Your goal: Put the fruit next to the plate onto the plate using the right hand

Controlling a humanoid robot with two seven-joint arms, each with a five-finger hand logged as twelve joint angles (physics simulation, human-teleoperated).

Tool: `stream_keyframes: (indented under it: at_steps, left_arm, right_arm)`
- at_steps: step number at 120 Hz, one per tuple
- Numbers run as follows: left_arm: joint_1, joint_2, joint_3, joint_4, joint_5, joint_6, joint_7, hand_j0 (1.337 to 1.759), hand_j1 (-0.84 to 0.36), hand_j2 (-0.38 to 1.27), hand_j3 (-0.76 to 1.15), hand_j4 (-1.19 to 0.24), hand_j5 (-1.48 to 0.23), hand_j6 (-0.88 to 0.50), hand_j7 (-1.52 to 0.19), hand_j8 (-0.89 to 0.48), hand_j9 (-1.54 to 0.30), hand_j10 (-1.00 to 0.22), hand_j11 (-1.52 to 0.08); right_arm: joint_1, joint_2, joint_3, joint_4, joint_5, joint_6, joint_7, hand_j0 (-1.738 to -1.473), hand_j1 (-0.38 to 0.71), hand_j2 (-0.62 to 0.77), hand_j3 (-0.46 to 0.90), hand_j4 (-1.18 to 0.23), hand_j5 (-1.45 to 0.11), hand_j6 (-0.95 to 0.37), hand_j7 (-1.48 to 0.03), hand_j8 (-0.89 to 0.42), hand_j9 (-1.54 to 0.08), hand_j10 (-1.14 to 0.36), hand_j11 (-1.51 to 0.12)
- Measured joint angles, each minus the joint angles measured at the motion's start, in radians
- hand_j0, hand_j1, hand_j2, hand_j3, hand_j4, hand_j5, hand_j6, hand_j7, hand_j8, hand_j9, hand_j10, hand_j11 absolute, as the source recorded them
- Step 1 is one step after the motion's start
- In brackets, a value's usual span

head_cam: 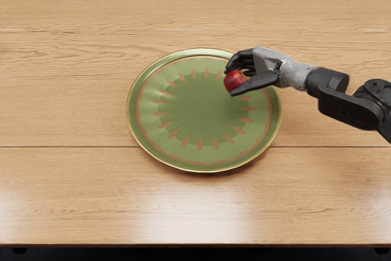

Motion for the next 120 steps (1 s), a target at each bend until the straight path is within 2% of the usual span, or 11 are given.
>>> stream_keyframes:
  at_steps: [24, 43, 58, 60, 72, 94, 105, 120]
  left_arm:
    - [0.0, 0.0, 0.0, 0.0, 0.0, 0.0, 0.0, 1.658, 0.06, 0.05, 0.0, -0.24, -0.32, -0.24, -0.32, -0.24, -0.32, -0.24, -0.32]
    - [0.0, 0.0, 0.0, 0.0, 0.0, 0.0, 0.0, 1.658, 0.06, 0.05, 0.0, -0.24, -0.32, -0.24, -0.32, -0.24, -0.32, -0.24, -0.32]
    - [0.0, 0.0, 0.0, 0.0, 0.0, 0.0, 0.0, 1.658, 0.06, 0.05, 0.0, -0.24, -0.32, -0.24, -0.32, -0.24, -0.32, -0.24, -0.32]
    - [0.0, 0.0, 0.0, 0.0, 0.0, 0.0, 0.0, 1.658, 0.06, 0.05, 0.0, -0.24, -0.32, -0.24, -0.32, -0.24, -0.32, -0.24, -0.32]
    - [0.0, 0.0, 0.0, 0.0, 0.0, 0.0, 0.0, 1.658, 0.06, 0.05, 0.0, -0.24, -0.32, -0.24, -0.32, -0.24, -0.32, -0.24, -0.32]
    - [0.0, 0.0, 0.0, 0.0, 0.0, 0.0, 0.0, 1.658, 0.06, 0.05, 0.0, -0.24, -0.32, -0.24, -0.32, -0.24, -0.32, -0.24, -0.32]
    - [0.0, 0.0, 0.0, 0.0, 0.0, 0.0, 0.0, 1.658, 0.06, 0.05, 0.0, -0.24, -0.32, -0.24, -0.32, -0.24, -0.32, -0.24, -0.32]
    - [0.0, 0.0, 0.0, 0.0, 0.0, 0.0, 0.0, 1.658, 0.06, 0.05, 0.0, -0.24, -0.32, -0.24, -0.32, -0.24, -0.32, -0.24, -0.32]
  right_arm:
    - [0.014, 0.088, -0.007, -0.006, -0.047, -0.014, -0.014, -1.653, 0.28, 0.26, 0.0, -0.71, -0.93, -0.53, -0.92, -0.43, -0.93, -0.57, -0.89]
    - [0.027, 0.17, -0.02, -0.051, -0.122, -0.026, -0.032, -1.653, 0.27, 0.25, 0.0, -0.71, -0.94, -0.53, -0.93, -0.42, -0.94, -0.56, -0.9]
    - [0.036, 0.198, -0.025, -0.067, -0.144, -0.028, -0.037, -1.654, 0.27, 0.24, 0.0, -0.7, -0.92, -0.54, -0.91, -0.43, -0.92, -0.57, -0.9]
    - [0.037, 0.2, -0.025, -0.068, -0.146, -0.028, -0.037, -1.654, 0.27, 0.26, 0.0, -0.69, -0.9, -0.54, -0.89, -0.43, -0.91, -0.57, -0.88]
    - [0.039, 0.203, -0.024, -0.069, -0.149, -0.028, -0.039, -1.656, 0.21, 0.14, 0.0, -0.57, -0.75, -0.48, -0.74, -0.41, -0.75, -0.5, -0.73]
    - [0.046, 0.189, -0.02, -0.07, -0.143, -0.027, -0.039, -1.657, -0.01, 0.04, 0.0, -0.32, -0.42, -0.29, -0.42, -0.26, -0.42, -0.29, -0.42]
    - [0.047, 0.155, -0.014, -0.065, -0.116, -0.014, -0.038, -1.657, -0.11, 0.02, 0.0, -0.23, -0.3, -0.21, -0.3, -0.19, -0.3, -0.21, -0.3]
    - [0.052, 0.067, 0.006, -0.058, 0.001, 0.083, -0.033, -1.658, -0.19, 0.01, 0.0, -0.15, -0.19, -0.13, -0.19, -0.12, -0.19, -0.14, -0.19]
